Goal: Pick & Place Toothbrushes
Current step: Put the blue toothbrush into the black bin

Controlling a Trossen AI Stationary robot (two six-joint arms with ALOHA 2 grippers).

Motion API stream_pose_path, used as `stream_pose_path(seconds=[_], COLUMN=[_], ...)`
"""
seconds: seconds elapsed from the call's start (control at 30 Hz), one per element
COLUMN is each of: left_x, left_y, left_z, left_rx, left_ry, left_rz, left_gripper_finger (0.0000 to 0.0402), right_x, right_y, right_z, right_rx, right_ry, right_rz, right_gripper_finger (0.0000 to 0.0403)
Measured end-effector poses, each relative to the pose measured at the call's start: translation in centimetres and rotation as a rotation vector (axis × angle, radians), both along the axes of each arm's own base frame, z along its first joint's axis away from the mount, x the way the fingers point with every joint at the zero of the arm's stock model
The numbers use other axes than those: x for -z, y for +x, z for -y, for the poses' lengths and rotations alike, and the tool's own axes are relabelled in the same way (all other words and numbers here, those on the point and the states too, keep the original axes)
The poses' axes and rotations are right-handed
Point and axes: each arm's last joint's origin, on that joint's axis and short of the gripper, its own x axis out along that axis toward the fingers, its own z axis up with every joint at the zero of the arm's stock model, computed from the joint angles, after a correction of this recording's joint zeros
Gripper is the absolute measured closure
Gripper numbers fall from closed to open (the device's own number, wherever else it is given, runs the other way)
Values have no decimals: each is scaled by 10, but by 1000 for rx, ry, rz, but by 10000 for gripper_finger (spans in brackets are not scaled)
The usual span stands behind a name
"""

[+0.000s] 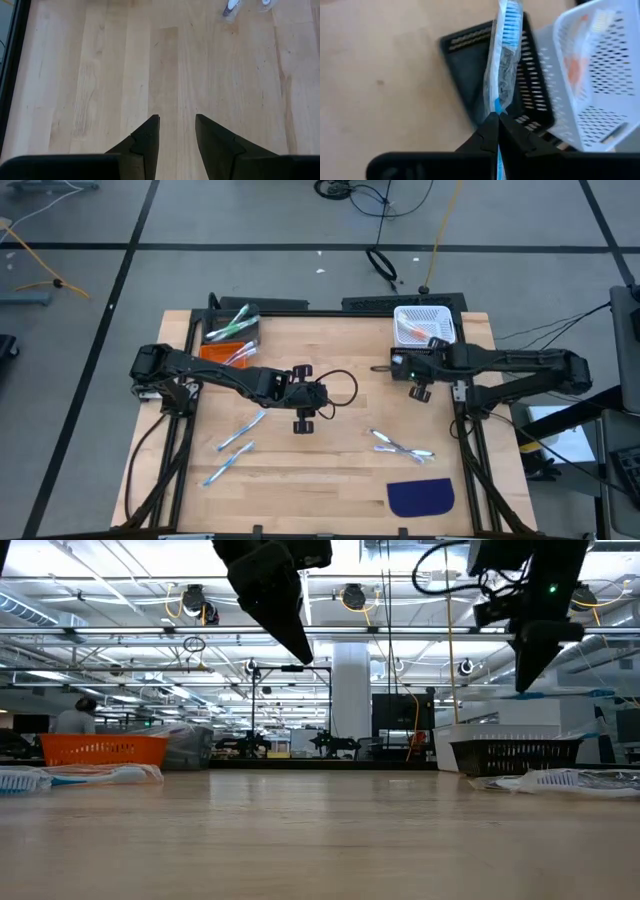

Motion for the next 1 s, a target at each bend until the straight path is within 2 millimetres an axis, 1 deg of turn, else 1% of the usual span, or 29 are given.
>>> stream_pose_path(seconds=[0.17,0.37,0.5,0.67,0.77,1.0], left_x=[0,0,0,0,0,0], left_y=[0,0,0,0,0,-1], left_z=[0,0,0,0,0,0], left_rx=[0,-4,-4,-5,-6,-6], left_ry=[0,-3,-3,-3,-4,-4], left_rz=[2,3,-2,-4,-5,-5], left_gripper_finger=[272,272,272,272,272,272], right_x=[5,19,27,32,32,32], right_y=[3,10,13,17,19,19], right_z=[20,40,48,54,56,56], right_rx=[35,84,118,129,117,111], right_ry=[-8,15,32,55,75,71], right_rz=[-46,-123,-163,-159,-130,-131], right_gripper_finger=[403,403,403,400,388,332])
